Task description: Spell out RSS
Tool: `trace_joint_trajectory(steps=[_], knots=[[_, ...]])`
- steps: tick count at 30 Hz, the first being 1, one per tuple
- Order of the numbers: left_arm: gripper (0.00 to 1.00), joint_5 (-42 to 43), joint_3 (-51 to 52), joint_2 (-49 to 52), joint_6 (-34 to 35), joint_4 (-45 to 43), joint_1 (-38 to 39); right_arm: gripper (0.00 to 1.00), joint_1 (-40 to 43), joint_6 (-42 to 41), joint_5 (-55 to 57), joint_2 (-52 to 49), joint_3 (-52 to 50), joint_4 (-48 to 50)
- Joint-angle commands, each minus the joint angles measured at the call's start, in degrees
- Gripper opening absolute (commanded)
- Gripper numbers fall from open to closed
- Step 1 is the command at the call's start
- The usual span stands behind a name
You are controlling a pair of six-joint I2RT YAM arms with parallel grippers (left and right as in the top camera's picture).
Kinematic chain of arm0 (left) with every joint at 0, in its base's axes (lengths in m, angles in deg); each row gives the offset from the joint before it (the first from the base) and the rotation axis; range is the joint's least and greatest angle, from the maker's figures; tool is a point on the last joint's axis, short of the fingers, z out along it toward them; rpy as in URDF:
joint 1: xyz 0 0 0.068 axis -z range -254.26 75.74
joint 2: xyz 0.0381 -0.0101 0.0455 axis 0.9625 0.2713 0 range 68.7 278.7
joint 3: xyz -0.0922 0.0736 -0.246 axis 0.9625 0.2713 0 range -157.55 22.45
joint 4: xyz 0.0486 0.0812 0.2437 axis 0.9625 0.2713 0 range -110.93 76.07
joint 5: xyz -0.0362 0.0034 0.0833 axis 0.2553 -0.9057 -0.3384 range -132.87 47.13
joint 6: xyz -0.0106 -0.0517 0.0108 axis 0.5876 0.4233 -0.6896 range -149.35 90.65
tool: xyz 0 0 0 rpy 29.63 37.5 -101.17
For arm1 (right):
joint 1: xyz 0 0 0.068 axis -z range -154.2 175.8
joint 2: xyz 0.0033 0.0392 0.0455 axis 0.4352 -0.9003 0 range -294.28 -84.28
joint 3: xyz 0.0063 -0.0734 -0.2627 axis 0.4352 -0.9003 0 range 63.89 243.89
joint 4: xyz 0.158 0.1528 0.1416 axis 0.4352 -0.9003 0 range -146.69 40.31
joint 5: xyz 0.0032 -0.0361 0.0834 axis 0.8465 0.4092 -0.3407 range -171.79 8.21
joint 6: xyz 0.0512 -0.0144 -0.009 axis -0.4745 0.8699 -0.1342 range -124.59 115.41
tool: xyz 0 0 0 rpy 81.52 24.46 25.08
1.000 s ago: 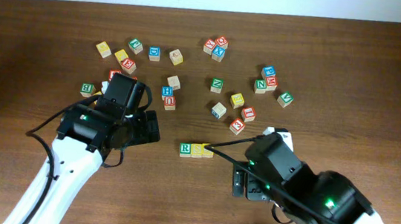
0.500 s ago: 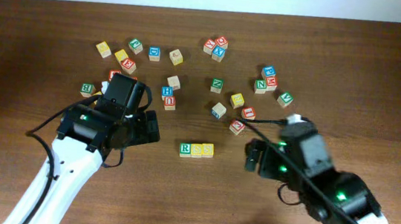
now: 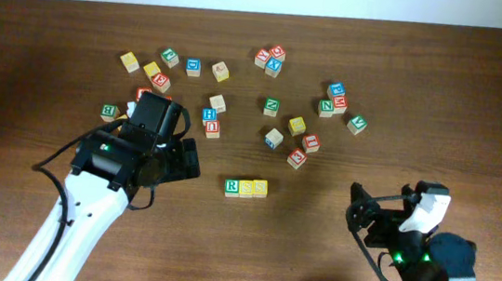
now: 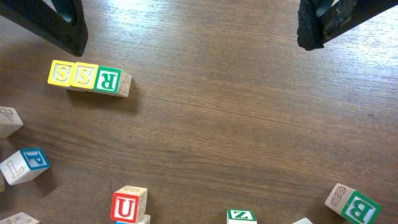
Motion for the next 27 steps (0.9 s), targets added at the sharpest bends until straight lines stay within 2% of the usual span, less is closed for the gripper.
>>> trace_joint_trajectory(steps=[1, 7, 13, 27], knots=[[0.99, -0.9, -0.4, -0.3, -0.3, 0.0, -0.2, 0.98, 1.2, 5.4, -0.5, 4.0, -2.5, 1.2], [0.99, -0.9, -0.4, -0.3, -0.3, 0.0, -0.2, 0.98, 1.5, 12.1, 0.0, 9.0, -5.0, 2.8], [0.99, -0.9, -0.4, -0.3, -0.3, 0.0, -0.2, 0.98, 2.2, 12.2, 4.1, 14.7, -9.8, 5.1], [0.99, -0.9, -0.4, -0.3, -0.3, 0.0, -0.2, 0.98, 3.2, 12.2, 4.1, 18.3, -23.2, 22.5]])
